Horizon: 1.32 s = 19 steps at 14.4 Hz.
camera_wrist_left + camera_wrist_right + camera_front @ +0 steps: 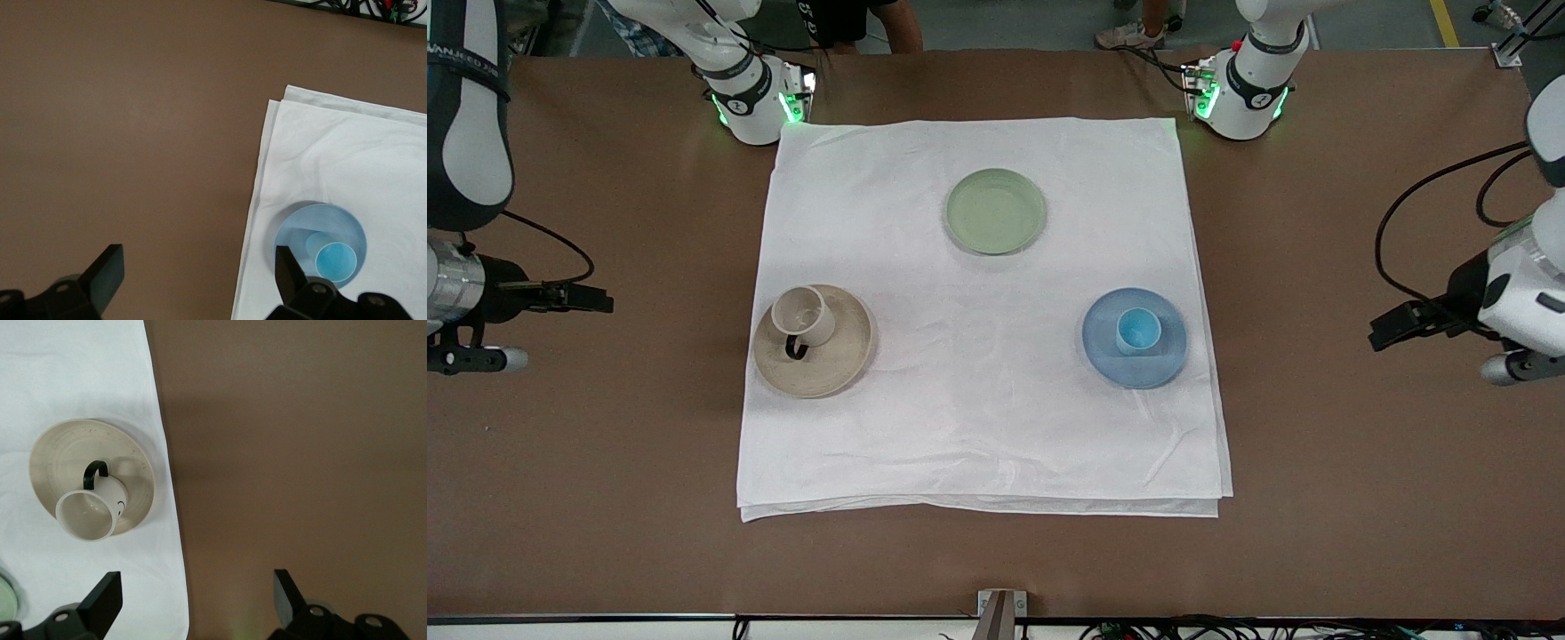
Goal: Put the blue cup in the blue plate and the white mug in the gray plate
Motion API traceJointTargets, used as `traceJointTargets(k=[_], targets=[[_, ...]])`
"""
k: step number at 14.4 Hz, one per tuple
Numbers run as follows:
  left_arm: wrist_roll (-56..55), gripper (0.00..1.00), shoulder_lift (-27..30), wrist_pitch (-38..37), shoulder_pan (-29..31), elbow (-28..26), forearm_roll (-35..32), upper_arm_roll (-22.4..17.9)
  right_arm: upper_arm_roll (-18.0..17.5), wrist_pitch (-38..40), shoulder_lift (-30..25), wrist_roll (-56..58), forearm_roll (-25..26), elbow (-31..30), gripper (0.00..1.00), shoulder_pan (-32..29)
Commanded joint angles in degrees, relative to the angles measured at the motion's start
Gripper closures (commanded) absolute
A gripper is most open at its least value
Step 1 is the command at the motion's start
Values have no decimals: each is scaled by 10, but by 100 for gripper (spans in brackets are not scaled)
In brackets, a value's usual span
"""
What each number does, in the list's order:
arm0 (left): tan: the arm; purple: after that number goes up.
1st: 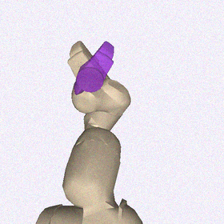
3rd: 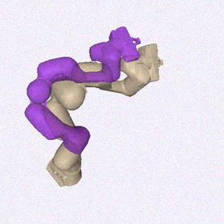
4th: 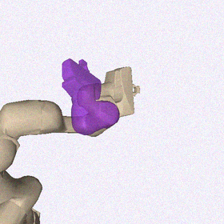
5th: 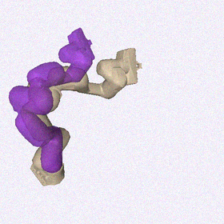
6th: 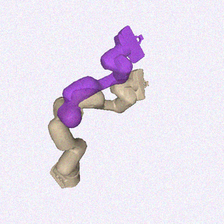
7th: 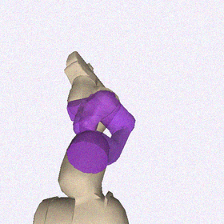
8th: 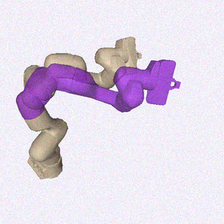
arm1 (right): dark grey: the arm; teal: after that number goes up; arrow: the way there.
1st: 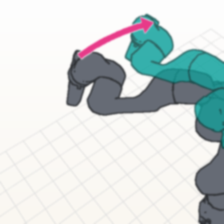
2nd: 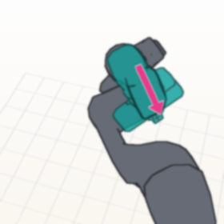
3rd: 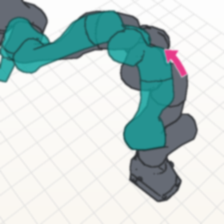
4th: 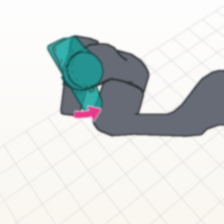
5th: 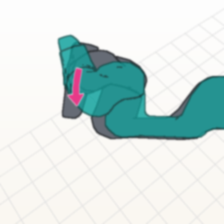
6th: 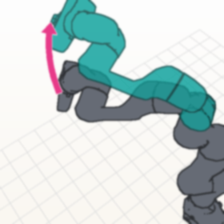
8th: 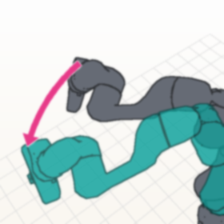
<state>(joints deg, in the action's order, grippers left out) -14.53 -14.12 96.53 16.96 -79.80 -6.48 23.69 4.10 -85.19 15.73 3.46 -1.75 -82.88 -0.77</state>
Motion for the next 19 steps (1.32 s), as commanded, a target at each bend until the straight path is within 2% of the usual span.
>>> traceJointTargets(k=[1, 4, 5, 7, 8, 9, 14, 19], targets=[[63, 0, 37, -45, 35, -3, 1, 7, -10, 24, 0, -1, 9, 37, 0, -9], [81, 0, 87, -72, 36, -7, 13, -4, -13, 29, -1, -5, -3, 32, 0, -1], [90, 0, 95, -95, 6, -6, 13, -36, -14, 40, -1, -5, -3, 32, 0, -1], [100, 0, 113, -126, -109, -9, 17, -155, -15, 37, -11, -4, -2, 23, 0, 8], [102, 0, 118, -139, -148, -9, 30, -198, -15, 36, -24, -4, -2, 12, 0, 13], [102, 0, 124, -148, -168, -11, 45, -223, -15, 28, -43, -4, -2, -11, 0, 14], [104, 0, 144, -151, -171, -40, 67, -226, -10, -35, -153, -4, 4, -143, 0, 30], [101, 0, 146, -151, -173, -42, 66, -204, -10, -7, -209, -4, 8, -147, 0, 29]])
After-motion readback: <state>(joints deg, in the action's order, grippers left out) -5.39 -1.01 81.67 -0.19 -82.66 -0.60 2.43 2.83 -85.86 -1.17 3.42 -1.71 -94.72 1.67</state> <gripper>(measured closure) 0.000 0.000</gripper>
